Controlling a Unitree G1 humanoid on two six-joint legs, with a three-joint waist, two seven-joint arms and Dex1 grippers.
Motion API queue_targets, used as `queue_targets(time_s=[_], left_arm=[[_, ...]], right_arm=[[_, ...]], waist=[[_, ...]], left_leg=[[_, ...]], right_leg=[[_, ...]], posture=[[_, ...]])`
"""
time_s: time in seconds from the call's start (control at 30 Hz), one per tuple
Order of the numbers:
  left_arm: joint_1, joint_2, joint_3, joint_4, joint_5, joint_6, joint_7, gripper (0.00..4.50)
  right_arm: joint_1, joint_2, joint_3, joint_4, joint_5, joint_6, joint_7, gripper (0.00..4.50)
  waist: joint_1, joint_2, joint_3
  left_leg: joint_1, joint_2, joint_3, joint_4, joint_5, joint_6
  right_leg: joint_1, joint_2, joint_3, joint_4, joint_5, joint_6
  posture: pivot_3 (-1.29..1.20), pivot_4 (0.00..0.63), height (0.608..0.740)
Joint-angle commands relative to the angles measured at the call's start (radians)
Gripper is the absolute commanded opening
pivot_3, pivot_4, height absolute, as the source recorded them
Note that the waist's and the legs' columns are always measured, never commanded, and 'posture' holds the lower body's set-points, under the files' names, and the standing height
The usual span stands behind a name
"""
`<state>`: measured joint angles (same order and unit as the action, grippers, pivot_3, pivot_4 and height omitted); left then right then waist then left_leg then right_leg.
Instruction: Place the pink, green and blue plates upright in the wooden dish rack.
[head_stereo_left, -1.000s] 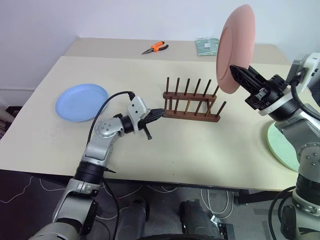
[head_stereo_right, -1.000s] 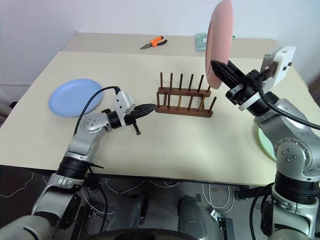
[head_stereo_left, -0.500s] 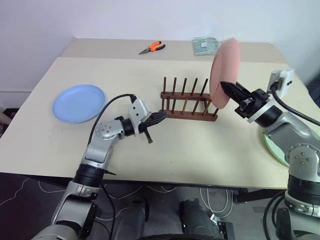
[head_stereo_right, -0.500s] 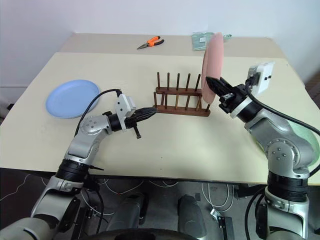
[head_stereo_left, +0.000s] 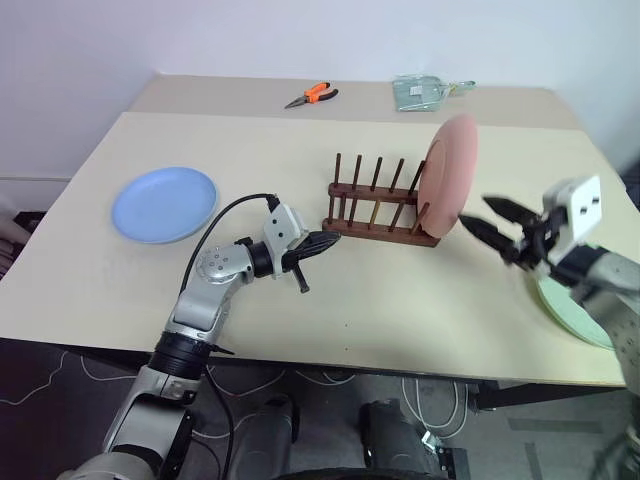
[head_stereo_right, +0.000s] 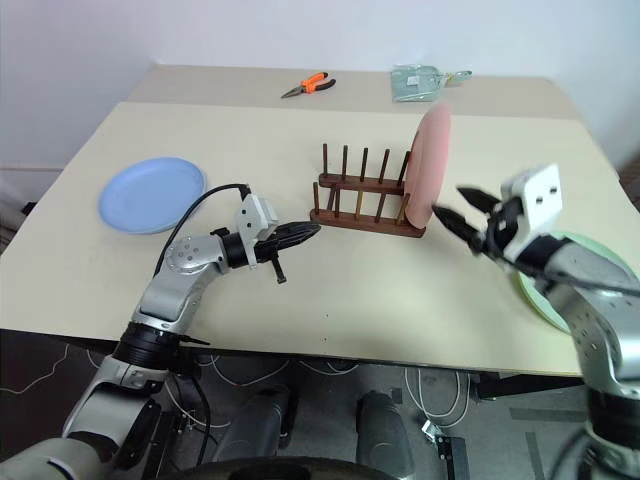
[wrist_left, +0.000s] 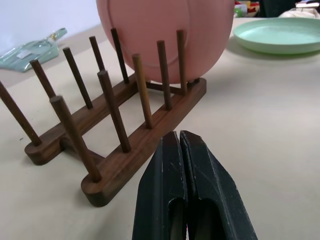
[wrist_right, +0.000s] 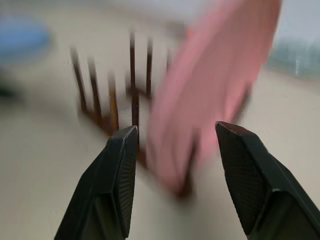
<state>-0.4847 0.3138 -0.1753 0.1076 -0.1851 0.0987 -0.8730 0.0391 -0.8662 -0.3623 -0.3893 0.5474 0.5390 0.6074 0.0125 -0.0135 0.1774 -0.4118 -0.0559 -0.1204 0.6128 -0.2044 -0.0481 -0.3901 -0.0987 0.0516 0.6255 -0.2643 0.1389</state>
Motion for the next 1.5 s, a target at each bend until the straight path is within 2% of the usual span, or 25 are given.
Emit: queue_targets(time_s=[0.03,0.1,0.23,0.33,0.43,0.5,0.63,0.7,0.8,0.93,1.0,1.07,1.1,1.17,1.3,1.5], left_arm=[[-0.034,-0.016,-0.008,0.009,-0.003,-0.03,-0.011,0.0],[-0.047,-0.025,-0.02,0.031,0.006,-0.048,-0.02,0.0],[-0.068,-0.035,-0.032,0.063,0.014,-0.074,-0.027,0.0],[-0.085,-0.045,-0.037,0.084,0.017,-0.089,-0.031,0.0],[-0.084,-0.042,-0.035,0.088,0.018,-0.095,-0.035,0.0],[-0.078,-0.038,-0.034,0.085,0.017,-0.097,-0.038,0.0],[-0.075,-0.033,-0.022,0.09,0.029,-0.115,-0.017,0.0],[-0.082,-0.033,-0.008,0.109,0.045,-0.141,0.016,0.0],[-0.1,-0.032,0.008,0.177,0.104,-0.225,0.111,0.0],[-0.107,-0.028,0.009,0.221,0.131,-0.283,0.149,0.0],[-0.092,-0.026,0.019,0.204,0.116,-0.286,0.146,0.0],[-0.081,-0.023,0.023,0.19,0.107,-0.288,0.143,0.0],[-0.078,-0.023,0.025,0.187,0.103,-0.286,0.142,0.0],[-0.07,-0.021,0.028,0.175,0.094,-0.28,0.132,0.0],[-0.065,-0.015,0.032,0.156,0.083,-0.257,0.122,0.0],[-0.045,-0.008,0.039,0.121,0.073,-0.232,0.124,0.0]], right_arm=[[0.084,-0.047,-0.002,0.022,-0.194,-0.047,-0.058,2.48],[0.118,-0.056,0.039,0.083,-0.312,-0.04,-0.125,2.48],[0.136,-0.046,0.084,0.147,-0.432,-0.006,-0.191,2.48],[0.148,-0.008,0.097,0.165,-0.451,0.025,-0.206,2.48],[0.132,0.005,0.081,0.176,-0.473,0.042,-0.225,1.28],[0.117,0.009,0.073,0.179,-0.484,0.044,-0.231,0.15],[0.027,0.015,0.037,0.153,-0.524,-0.067,-0.284,0.06],[-0.09,0.052,-0.014,0.105,-0.46,-0.126,-0.294,0.06],[-0.331,0.158,-0.098,-0.017,-0.202,-0.109,-0.273,0.06],[-0.451,0.228,-0.154,-0.102,0.029,-0.017,-0.271,0.06],[-0.54,0.3,-0.156,-0.181,0.394,0.051,-0.339,0.06],[-0.592,0.369,-0.111,-0.227,0.637,0.078,-0.411,0.06],[-0.605,0.405,-0.081,-0.234,0.7,0.082,-0.449,0.06],[-0.604,0.485,-0.003,-0.248,0.779,0.084,-0.52,0.06],[-0.582,0.61,0.106,-0.215,0.799,0.062,-0.627,0.06],[-0.575,0.637,0.157,-0.117,0.712,0.047,-0.621,0.06]], waist=[[-0.005,0.0,0.0],[-0.007,0.0,0.0],[-0.008,0.0,0.0],[-0.004,0.0,0.0],[-0.003,0.0,0.0],[-0.002,0.0,0.0],[-0.008,0.0,0.0],[-0.017,0.002,0.0],[-0.032,0.002,0.002],[-0.017,-0.003,0.001],[-0.013,-0.004,0.001],[-0.015,-0.002,0.002],[-0.02,-0.002,0.002],[-0.024,-0.002,0.002],[-0.027,-0.002,0.002],[-0.027,-0.001,0.002]], left_leg=[[0.0,0.0,0.001,0.0,0.0,0.0],[0.001,0.001,0.002,0.001,0.0,0.0],[0.001,0.001,0.002,0.0,0.0,0.0],[0.001,0.001,0.002,0.0,0.0,0.0],[0.001,0.001,0.002,0.001,0.0,0.0],[0.001,0.0,0.002,0.001,0.0,0.0],[0.001,0.001,0.002,0.001,0.0,0.0],[0.001,0.001,0.003,0.001,0.0,0.0],[0.002,0.001,0.003,0.001,0.0,0.0],[0.002,0.001,-0.004,-0.001,0.0,0.0],[0.0,0.0,-0.007,-0.001,0.0,0.0],[-0.001,0.0,-0.007,-0.001,0.0,0.0],[-0.001,0.0,-0.008,-0.001,0.0,0.0],[-0.001,0.0,-0.009,-0.001,0.0,0.0],[-0.001,0.0,-0.01,-0.001,0.0,0.0],[-0.001,-0.001,-0.008,-0.001,0.0,0.0]], right_leg=[[0.0,0.0,0.001,0.0,0.0,-0.001],[0.0,0.0,0.001,0.0,0.0,-0.002],[0.0,0.0,0.002,0.0,0.0,-0.003],[0.0,0.0,0.001,0.0,0.0,-0.002],[0.001,0.0,0.001,-0.001,0.0,-0.002],[0.001,0.0,0.002,-0.002,0.0,-0.002],[0.001,0.0,0.001,-0.002,0.0,-0.002],[0.0,0.0,0.002,-0.001,0.001,0.0],[0.0,0.0,0.002,0.001,0.002,0.001],[0.001,0.002,-0.003,0.003,0.001,0.002],[0.001,0.001,-0.004,0.001,0.002,0.002],[0.0,-0.001,-0.003,0.001,0.002,0.002],[0.0,-0.001,-0.002,0.002,0.002,0.002],[-0.001,-0.002,-0.003,0.003,0.002,0.001],[-0.002,0.0,-0.003,0.003,0.002,0.001],[-0.002,0.001,-0.002,0.003,0.002,0.001]], posture=[[0.0,0.15,0.74],[0.0,0.15,0.74],[0.0,0.15,0.74],[0.0,0.15,0.74],[0.0,0.15,0.74],[0.0,0.15,0.74],[0.0,0.15,0.74],[0.0,0.15,0.74],[0.0,0.15,0.74],[0.0,0.15,0.74],[0.0,0.15,0.74],[0.0,0.15,0.74],[0.0,0.15,0.74],[0.0,0.15,0.74],[0.0,0.15,0.74],[0.0,0.15,0.74]])
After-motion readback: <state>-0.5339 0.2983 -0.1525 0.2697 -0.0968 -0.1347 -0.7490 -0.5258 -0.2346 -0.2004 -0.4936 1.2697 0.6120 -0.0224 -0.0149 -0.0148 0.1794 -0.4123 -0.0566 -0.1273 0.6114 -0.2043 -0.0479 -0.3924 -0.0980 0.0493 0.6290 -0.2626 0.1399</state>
